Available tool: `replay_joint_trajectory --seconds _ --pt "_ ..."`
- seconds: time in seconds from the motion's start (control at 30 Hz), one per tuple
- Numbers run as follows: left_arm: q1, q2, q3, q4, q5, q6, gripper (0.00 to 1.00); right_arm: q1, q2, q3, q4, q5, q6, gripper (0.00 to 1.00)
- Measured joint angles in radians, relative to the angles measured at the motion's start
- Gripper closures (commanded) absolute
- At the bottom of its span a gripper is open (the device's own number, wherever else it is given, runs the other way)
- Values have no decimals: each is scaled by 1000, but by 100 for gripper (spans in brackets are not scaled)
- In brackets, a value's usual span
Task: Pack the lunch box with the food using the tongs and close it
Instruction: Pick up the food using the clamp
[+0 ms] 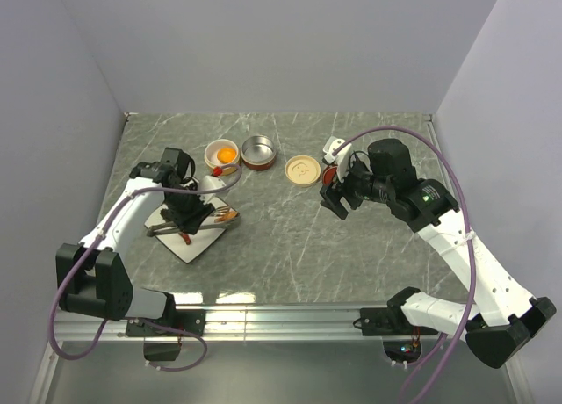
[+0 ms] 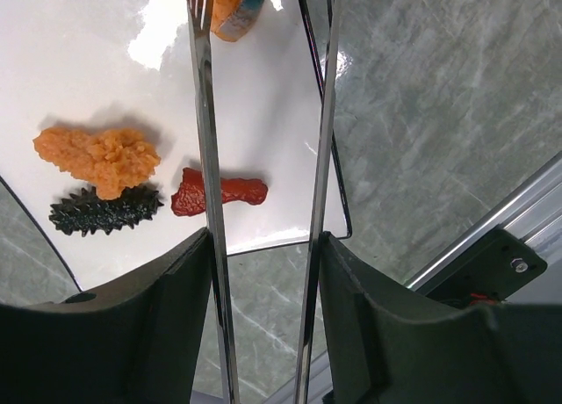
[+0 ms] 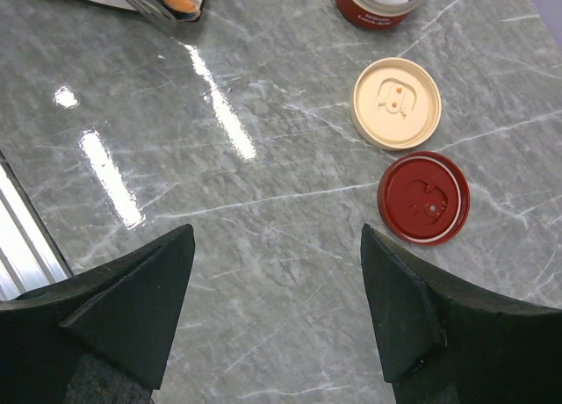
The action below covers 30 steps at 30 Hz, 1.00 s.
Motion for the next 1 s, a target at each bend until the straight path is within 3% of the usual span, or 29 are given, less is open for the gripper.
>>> replay_joint_trajectory --seconds 0.37,1.0 --pt "-31 -13 -21 21 -49 -36 47 0 0 0 0 0 0 17" --pt "-51 -58 -32 25 -69 -61 59 0 0 0 0 1 0 17"
